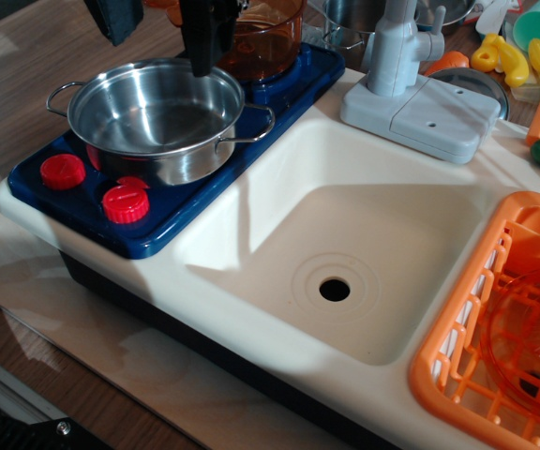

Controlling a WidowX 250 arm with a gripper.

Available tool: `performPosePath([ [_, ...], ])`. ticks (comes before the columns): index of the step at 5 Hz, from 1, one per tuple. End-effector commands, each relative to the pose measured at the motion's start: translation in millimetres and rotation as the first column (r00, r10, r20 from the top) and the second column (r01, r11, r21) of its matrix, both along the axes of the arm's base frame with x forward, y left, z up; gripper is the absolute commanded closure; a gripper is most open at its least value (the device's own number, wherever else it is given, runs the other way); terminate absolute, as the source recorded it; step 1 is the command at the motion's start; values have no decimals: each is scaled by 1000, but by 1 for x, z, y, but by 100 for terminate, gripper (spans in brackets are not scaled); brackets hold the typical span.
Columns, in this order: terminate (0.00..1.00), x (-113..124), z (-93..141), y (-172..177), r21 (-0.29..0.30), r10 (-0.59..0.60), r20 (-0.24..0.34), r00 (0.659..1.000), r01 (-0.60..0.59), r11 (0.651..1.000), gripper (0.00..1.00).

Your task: Put pan from stove to sink

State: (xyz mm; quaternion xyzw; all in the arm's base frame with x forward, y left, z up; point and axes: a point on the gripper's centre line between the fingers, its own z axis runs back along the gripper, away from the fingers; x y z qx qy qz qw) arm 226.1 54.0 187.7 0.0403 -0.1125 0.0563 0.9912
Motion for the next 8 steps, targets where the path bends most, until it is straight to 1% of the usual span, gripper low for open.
performPosePath([
  [1,0,0,0,0,0,0,0,1000,0,1000,0],
  [2,0,6,3,5,41,-168,-9,986,168,985,0],
  [3,0,11,0,13,59,-313,-2,950,312,948,0],
  [4,0,12,-8,27,53,-384,9,923,383,922,0],
  [6,0,16,-17,54,-7,-415,12,910,415,910,0],
  [7,0,14,-28,65,-42,-393,11,920,393,919,0],
  [8,0,15,-36,75,-102,-378,13,926,377,921,0],
])
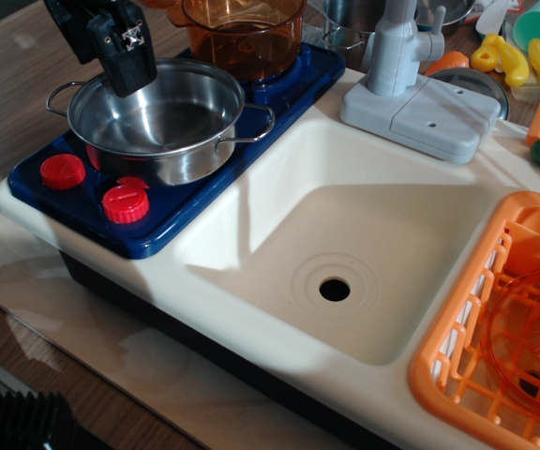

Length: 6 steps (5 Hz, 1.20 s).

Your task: Put pan from stove to sink

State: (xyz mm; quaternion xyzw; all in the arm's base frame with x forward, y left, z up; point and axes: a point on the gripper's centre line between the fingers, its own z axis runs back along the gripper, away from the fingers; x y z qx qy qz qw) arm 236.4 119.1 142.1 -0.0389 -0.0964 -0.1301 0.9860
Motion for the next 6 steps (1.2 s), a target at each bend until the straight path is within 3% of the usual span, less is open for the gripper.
performPosePath([
  [1,0,5,0,10,-19,27,41,999,-26,999,0],
  [2,0,4,-6,-1,-2,60,58,997,-60,998,100],
  [4,0,1,-8,-17,-12,76,92,993,-76,997,100],
  [6,0,9,22,-49,33,108,77,991,-111,993,100],
])
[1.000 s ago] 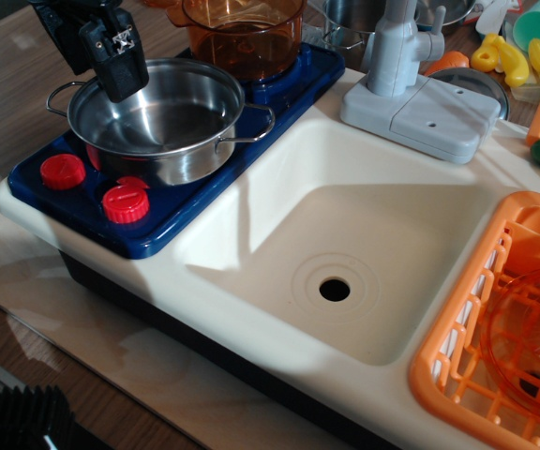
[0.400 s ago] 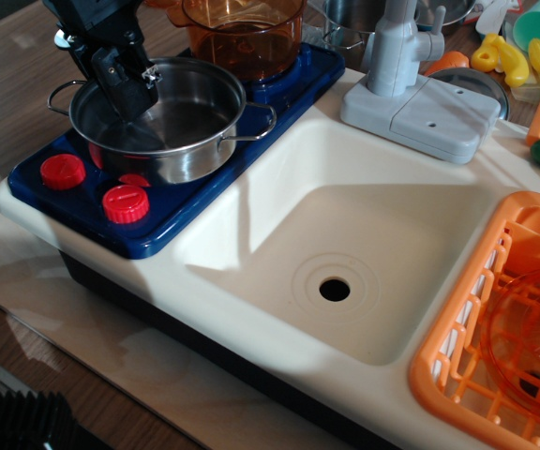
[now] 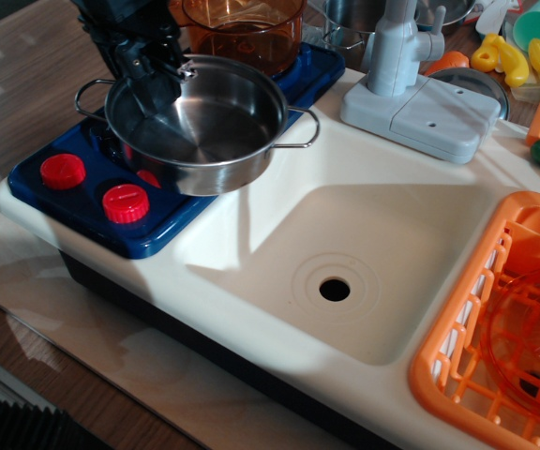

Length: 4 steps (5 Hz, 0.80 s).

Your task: Put pan from stove to sink

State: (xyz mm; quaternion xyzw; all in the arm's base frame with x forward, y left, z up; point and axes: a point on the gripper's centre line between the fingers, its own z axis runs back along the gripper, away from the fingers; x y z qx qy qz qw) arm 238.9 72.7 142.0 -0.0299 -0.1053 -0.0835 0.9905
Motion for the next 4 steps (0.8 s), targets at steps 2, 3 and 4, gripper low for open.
performPosePath([
  [2,0,4,33,-33,36,98,41,994,-99,994,100],
  [3,0,-1,25,-55,47,153,62,986,-156,987,100],
  [4,0,-1,19,-68,57,170,74,983,-175,983,100],
])
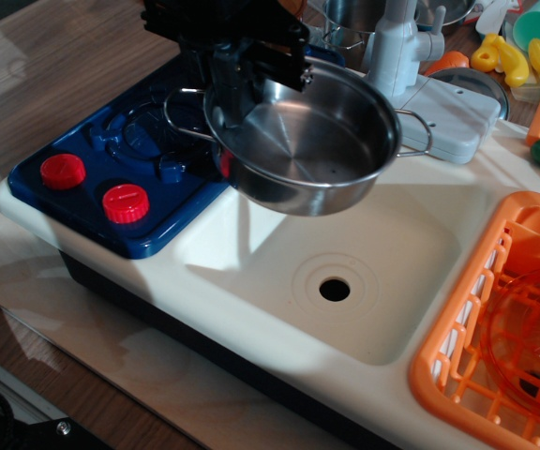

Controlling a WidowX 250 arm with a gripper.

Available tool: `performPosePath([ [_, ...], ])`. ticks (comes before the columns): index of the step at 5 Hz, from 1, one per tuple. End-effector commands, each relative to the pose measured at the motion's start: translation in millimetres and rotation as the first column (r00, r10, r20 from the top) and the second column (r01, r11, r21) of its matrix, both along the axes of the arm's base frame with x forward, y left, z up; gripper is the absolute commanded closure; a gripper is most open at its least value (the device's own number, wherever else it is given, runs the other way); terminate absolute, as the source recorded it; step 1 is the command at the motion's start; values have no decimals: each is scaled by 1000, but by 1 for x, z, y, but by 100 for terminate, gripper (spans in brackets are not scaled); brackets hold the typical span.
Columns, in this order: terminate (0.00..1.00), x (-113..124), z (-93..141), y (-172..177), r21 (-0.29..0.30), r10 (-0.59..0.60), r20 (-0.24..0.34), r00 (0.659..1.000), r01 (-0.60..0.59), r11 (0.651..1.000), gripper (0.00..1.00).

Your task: Put pan from stove to sink

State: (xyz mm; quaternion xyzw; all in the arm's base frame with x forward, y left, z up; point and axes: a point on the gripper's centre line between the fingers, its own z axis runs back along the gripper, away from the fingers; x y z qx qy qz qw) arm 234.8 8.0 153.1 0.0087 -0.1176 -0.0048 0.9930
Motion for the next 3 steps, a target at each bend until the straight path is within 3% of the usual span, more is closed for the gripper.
performPosePath([
  [1,0,5,-4,-11,-12,43,79,996,-43,999,0],
  [2,0,1,-11,-20,0,50,110,993,-50,999,0],
  [3,100,1,-11,-20,0,50,110,993,-50,999,0],
])
